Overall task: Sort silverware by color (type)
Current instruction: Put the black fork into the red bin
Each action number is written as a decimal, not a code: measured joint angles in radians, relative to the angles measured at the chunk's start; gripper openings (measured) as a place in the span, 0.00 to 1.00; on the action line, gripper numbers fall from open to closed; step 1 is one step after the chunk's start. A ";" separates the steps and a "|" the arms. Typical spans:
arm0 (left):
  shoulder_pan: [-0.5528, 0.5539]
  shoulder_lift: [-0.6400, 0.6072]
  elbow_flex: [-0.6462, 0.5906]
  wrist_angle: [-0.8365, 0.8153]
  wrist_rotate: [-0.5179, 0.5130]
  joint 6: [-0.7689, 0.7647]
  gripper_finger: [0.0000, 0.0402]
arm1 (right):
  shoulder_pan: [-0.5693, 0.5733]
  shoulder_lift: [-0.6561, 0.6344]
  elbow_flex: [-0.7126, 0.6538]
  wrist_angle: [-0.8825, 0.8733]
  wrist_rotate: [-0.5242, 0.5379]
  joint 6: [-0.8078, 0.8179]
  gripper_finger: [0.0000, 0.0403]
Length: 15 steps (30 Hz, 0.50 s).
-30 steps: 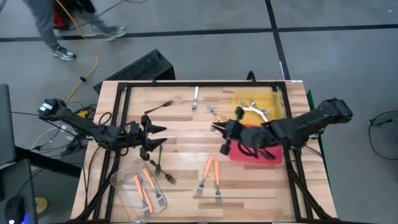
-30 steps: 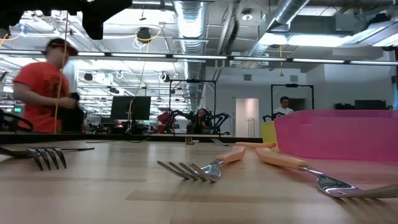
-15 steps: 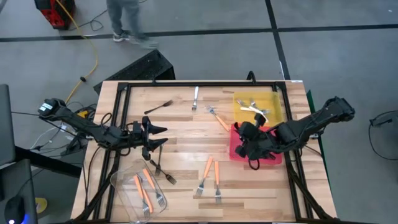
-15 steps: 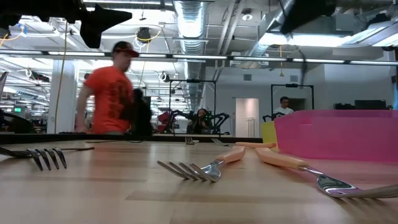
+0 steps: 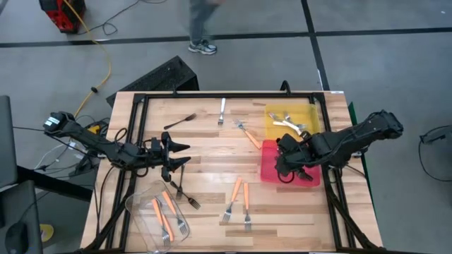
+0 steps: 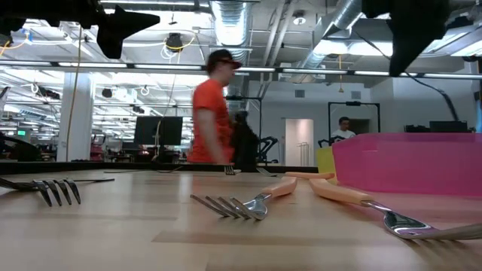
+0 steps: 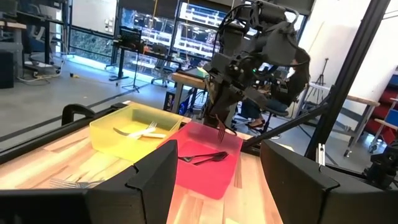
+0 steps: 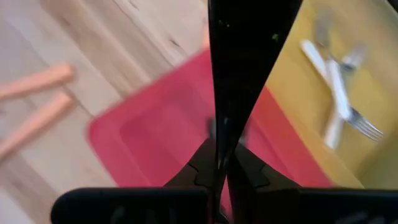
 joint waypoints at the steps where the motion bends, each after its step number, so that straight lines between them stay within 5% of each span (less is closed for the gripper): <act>1: 0.000 0.000 0.000 0.000 0.000 0.000 0.54 | -0.010 0.008 0.000 -0.010 -0.009 0.000 0.09; 15: 0.000 0.000 0.000 -0.026 -0.004 -0.001 0.53 | -0.124 0.213 0.000 -0.144 -0.193 -0.194 0.09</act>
